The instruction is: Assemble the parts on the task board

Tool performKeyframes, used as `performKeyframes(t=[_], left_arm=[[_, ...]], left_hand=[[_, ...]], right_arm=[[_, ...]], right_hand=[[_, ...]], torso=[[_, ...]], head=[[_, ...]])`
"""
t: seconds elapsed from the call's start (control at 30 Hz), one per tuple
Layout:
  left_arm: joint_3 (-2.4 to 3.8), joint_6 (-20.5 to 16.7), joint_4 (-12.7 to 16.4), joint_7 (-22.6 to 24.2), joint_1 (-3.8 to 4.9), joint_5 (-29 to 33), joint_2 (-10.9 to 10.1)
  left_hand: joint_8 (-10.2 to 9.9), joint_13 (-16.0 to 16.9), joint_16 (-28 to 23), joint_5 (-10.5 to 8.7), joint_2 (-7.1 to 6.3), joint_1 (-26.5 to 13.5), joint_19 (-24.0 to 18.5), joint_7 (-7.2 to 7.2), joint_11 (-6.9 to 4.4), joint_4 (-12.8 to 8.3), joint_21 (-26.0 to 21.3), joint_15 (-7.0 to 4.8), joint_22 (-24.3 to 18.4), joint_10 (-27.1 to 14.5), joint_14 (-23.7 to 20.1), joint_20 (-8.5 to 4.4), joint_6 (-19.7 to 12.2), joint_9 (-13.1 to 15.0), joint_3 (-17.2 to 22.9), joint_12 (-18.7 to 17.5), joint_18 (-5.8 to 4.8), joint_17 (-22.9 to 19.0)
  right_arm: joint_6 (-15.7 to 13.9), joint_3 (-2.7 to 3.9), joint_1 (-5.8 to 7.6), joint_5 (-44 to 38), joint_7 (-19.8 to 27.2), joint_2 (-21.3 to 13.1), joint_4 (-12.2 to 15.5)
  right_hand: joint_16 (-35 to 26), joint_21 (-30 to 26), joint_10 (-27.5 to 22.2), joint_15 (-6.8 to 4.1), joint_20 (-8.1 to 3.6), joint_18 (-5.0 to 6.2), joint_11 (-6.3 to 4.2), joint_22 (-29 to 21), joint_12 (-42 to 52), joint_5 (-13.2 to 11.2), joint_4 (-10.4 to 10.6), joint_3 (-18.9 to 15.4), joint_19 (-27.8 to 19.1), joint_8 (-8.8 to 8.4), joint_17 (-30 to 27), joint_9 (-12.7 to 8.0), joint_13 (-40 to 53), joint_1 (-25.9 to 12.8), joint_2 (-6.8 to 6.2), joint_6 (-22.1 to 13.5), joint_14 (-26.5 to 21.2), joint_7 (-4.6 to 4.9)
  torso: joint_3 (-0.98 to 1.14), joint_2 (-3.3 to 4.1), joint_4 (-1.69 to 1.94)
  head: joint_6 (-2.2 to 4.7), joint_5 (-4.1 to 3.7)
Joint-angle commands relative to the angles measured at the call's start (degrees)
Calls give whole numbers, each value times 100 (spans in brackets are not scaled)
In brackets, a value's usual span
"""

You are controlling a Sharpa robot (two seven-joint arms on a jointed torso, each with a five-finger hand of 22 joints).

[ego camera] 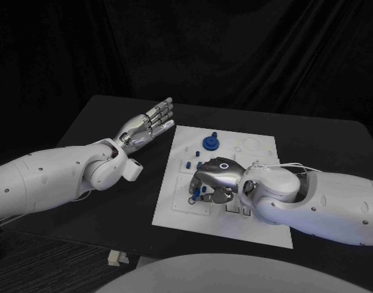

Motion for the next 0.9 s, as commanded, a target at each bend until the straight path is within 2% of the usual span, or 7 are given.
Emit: performKeyframes(t=[0.03,0.13,0.37,0.63,0.9], left_arm=[[6,75,26,37,-11,34,12],[6,83,42,30,-14,34,12],[6,98,28,9,-18,34,11],[6,141,7,-29,-21,34,25],[6,176,-6,-54,-24,34,34]], left_hand=[[6,-5,-38,48,-4,83,7,-22,32,-25,-16,35,-3,7,-2,20,6,8,31,-19,52,-6],[8,-5,-38,81,-5,112,7,-17,40,-40,-16,44,-4,7,-2,18,16,10,45,-19,52,-6],[12,-5,-38,145,-3,161,8,-3,55,-65,-14,59,0,7,-2,20,32,14,72,-19,53,-6],[20,-5,-38,163,7,181,11,28,75,-73,-11,90,6,7,-2,34,60,21,90,-19,54,-6],[21,-5,-38,166,13,186,13,55,84,-71,-9,108,10,7,-2,44,67,22,97,-19,54,-6]], right_arm=[[88,3,-29,-142,-71,18,12],[78,3,-53,-145,-77,29,-7],[52,3,-92,-148,-78,54,-42],[30,3,-107,-148,-50,97,-60],[42,3,-110,-148,-35,141,-107]], right_hand=[[30,45,42,23,-8,-56,20,755,-30,14,0,43,40,-38,16,8,8,17,-56,-33,105,-1],[30,47,47,22,-8,-56,19,755,-29,15,-1,44,40,-39,16,9,9,17,-58,-31,105,-2],[31,46,57,21,-8,-55,16,755,-30,20,-4,49,39,-40,15,10,11,20,-61,-27,105,-4],[39,59,70,20,-9,-56,15,757,-29,22,-2,51,42,-40,25,12,12,13,-62,-21,106,-4],[27,41,75,19,-9,-53,16,753,-34,18,4,49,36,-45,7,12,12,0,-72,-22,101,-2]], torso=[[-13,-12,-31],[-12,-16,-38],[-1,-12,-29],[-5,-13,-11],[-6,-11,-19]], head=[[0,18],[0,37],[0,37],[0,21],[0,25]])
